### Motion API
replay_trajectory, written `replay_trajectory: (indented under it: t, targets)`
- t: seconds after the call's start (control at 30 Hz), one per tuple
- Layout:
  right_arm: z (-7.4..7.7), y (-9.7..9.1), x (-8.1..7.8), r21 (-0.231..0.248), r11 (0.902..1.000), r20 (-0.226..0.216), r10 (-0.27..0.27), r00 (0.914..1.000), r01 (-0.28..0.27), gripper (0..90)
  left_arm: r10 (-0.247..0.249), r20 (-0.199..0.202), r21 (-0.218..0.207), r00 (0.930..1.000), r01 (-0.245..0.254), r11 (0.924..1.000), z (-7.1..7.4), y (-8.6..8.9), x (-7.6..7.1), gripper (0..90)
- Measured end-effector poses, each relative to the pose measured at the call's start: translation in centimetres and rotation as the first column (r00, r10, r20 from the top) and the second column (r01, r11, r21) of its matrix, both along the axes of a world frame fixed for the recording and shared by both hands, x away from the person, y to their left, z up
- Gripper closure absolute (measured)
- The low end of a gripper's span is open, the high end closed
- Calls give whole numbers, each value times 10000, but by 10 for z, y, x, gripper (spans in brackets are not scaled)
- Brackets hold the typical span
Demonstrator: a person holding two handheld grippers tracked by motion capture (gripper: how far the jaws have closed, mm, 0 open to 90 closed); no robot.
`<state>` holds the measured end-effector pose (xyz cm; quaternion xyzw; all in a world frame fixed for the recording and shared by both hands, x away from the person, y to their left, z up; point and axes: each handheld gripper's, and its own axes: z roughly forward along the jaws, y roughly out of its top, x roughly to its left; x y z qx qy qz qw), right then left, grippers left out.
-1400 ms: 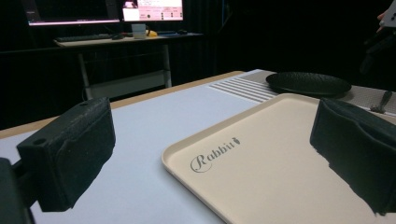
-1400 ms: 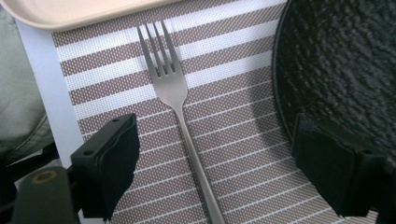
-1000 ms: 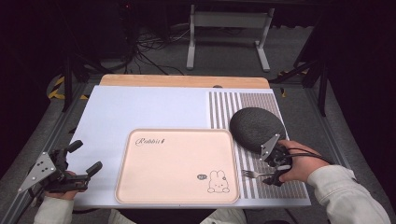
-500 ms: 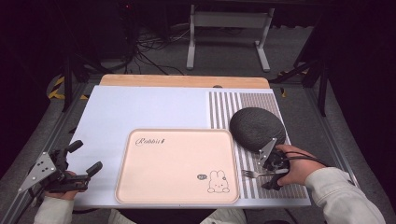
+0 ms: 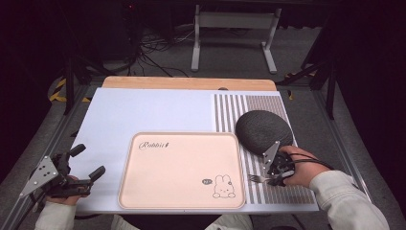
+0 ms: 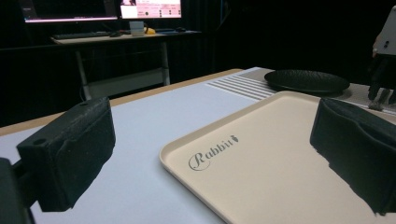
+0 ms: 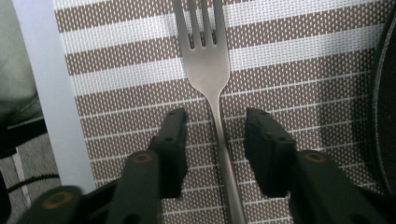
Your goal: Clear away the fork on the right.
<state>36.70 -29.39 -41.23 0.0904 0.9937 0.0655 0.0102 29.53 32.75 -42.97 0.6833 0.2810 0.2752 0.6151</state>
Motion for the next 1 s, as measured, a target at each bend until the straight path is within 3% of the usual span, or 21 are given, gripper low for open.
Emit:
replay_trajectory:
  t: [0.17,0.2,0.33,0.63,1.0]
  targets:
    - [-2,-1,2,-234,9992,-17,310,9995,-311,747,2,-21,-19,10000,-2,10000,0,0,0,9]
    - [-1,-2,3,-253,9989,-13,385,9993,-385,806,17,-14,-21,10000,-17,10000,0,0,0,9]
    - [-2,-2,4,-266,9967,-79,769,9970,-771,841,-9,22,-39,10000,9,10000,-1,-1,0,9]
    - [-2,0,5,-412,9916,-167,1220,9924,-1226,860,-20,15,-24,10000,20,10000,0,0,0,9]
    - [-2,1,5,-480,9910,-136,1242,9922,-1247,864,-12,-2,-3,10000,12,10000,0,0,0,9]
